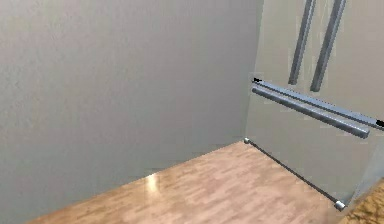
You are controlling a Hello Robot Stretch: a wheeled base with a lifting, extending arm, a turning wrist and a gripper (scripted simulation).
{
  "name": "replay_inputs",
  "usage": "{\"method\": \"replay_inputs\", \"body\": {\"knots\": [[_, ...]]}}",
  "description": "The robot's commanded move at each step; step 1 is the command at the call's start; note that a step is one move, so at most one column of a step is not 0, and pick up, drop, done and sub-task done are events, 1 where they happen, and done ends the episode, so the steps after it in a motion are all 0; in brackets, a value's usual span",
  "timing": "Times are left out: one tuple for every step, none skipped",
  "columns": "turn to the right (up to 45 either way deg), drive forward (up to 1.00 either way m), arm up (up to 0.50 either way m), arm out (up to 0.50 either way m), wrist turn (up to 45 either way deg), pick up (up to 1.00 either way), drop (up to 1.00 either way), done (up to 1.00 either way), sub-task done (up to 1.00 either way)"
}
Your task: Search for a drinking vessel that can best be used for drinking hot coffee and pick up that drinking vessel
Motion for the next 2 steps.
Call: {"method": "replay_inputs", "body": {"knots": [[-3.0,0.00,0.00,0.00,0.0,0.00,0.00,0.00,0.00],[0.0,0.35,0.00,0.00,0.0,0.00,0.00,0.00,0.00]]}}
